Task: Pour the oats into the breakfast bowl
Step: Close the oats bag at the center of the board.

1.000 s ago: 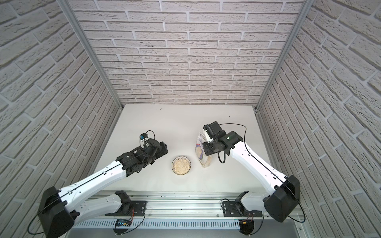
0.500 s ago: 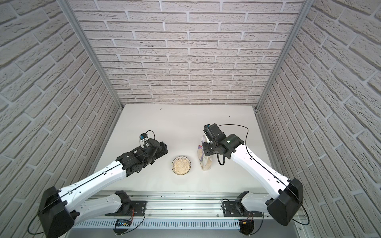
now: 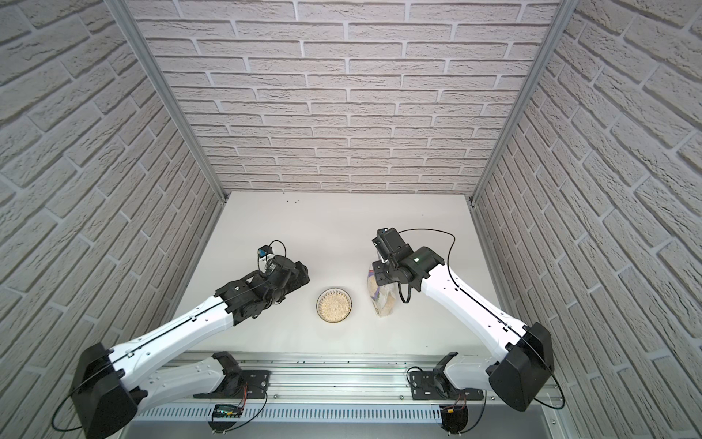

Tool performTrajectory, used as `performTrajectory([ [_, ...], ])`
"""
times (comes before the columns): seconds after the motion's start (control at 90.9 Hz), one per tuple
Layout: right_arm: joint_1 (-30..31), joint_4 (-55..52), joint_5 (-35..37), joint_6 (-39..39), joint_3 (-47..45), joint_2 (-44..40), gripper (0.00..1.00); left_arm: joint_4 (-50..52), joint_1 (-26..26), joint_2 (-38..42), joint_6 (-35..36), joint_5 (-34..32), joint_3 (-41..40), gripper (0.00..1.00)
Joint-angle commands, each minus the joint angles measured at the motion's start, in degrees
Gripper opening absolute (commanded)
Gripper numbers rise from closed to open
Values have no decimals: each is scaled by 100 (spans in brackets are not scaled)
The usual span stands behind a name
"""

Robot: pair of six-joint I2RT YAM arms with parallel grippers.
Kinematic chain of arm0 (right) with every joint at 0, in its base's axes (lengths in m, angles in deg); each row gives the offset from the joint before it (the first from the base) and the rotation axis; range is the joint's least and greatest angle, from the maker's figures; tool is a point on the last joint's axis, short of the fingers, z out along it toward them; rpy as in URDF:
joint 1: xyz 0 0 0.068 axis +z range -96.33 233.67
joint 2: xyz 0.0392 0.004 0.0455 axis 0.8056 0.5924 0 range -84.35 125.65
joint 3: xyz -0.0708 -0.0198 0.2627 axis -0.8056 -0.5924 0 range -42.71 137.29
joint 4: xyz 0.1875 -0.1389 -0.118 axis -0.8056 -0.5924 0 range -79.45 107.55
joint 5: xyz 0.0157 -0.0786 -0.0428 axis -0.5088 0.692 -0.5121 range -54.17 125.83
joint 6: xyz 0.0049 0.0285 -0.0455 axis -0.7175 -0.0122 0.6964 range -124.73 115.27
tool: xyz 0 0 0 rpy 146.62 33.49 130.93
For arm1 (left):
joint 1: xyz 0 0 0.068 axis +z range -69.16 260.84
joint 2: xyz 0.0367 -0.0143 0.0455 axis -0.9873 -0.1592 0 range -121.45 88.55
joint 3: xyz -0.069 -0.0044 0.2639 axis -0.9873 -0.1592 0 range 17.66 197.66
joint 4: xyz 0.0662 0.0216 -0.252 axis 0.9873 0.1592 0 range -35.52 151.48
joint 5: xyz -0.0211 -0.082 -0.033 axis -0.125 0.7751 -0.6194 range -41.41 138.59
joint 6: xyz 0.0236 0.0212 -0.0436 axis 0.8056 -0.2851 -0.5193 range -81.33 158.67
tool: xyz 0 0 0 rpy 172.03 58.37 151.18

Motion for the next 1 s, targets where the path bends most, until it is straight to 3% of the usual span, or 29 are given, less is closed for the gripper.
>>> performTrajectory([
  [0.0, 17, 386, 303, -66, 159, 76, 45, -137, -32, -66, 61, -50, 116, 93],
  [0.088, 21, 505, 372, 19, 211, 252, 39, -129, -31, -65, 69, -42, 112, 93],
  [0.121, 18, 545, 400, 55, 237, 312, 30, -129, -31, -55, 70, -49, 110, 94],
  [0.165, 15, 570, 455, 91, 291, 364, 7, -128, -30, -42, 76, -61, 108, 93],
  [0.209, 15, 570, 512, 69, 315, 359, 4, -120, -33, -34, 79, -72, 104, 93],
  [0.517, 17, 910, 283, -92, 123, -107, 3, -184, -29, -8, 105, -88, 102, 93],
  [0.638, 13, 840, 546, -9, 152, 140, 38, -194, -30, -58, 127, -64, 138, 93],
  [0.704, 9, 886, 631, 97, 200, 272, 42, -191, -29, -65, 131, -58, 146, 93],
  [0.902, -14, 1044, 725, 444, 429, 687, 32, -181, -33, -56, 140, -85, 131, 93],
  [0.957, -17, 1058, 731, 509, 530, 796, 22, -193, -36, -52, 140, -73, 125, 93],
  [0.99, -26, 1081, 720, 525, 569, 837, 7, -205, -35, -50, 142, -68, 122, 93],
])
